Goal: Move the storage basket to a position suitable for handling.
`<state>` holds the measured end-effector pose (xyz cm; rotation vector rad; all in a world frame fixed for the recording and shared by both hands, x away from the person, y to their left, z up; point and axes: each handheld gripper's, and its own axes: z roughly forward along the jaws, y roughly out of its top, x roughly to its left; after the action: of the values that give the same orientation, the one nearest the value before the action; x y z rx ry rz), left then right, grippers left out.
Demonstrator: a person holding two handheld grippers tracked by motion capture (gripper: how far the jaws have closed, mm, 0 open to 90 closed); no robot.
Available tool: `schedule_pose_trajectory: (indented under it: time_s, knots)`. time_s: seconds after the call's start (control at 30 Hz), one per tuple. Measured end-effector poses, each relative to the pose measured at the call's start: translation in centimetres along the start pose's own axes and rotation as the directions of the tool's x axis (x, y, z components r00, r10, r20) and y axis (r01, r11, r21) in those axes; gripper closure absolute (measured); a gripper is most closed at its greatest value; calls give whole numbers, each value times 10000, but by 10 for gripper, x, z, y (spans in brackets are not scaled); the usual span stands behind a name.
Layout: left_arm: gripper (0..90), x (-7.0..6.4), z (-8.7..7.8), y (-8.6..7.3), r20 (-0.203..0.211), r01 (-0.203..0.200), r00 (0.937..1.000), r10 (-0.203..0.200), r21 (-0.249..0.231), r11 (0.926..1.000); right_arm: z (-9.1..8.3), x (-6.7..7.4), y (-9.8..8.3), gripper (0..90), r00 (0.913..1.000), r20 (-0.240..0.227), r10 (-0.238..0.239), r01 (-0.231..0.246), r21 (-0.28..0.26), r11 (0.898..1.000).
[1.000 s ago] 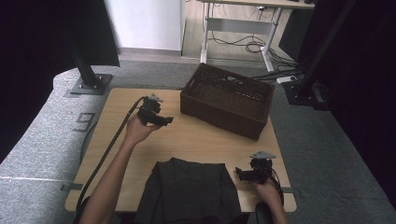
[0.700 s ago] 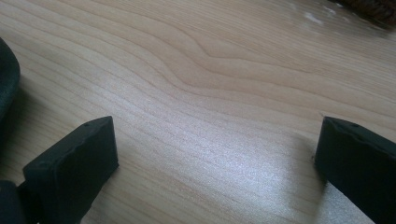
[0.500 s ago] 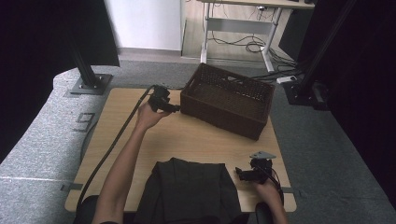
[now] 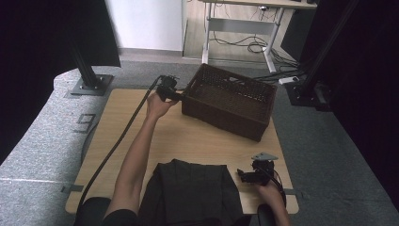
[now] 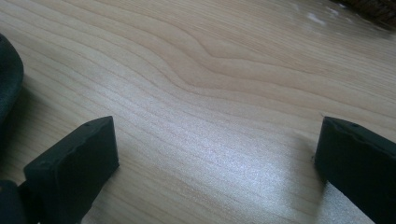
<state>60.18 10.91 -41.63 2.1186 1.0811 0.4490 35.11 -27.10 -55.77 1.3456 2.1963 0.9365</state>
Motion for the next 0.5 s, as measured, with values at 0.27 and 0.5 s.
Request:
schedule_pose_trajectory:
  time_s: [0.27, 0.5]
  knots:
    - [470, 4, 18, 9, -274, 271, 9992, -274, -114, 9996, 0, 0, 0, 0, 10000, -31, -19, 19, -3, 10000]
    - [532, 5, 30, 8, -542, 334, 9980, -332, 20, 9994, 0, 1, 0, 0, 10000, -78, -57, 57, -3, 10000]
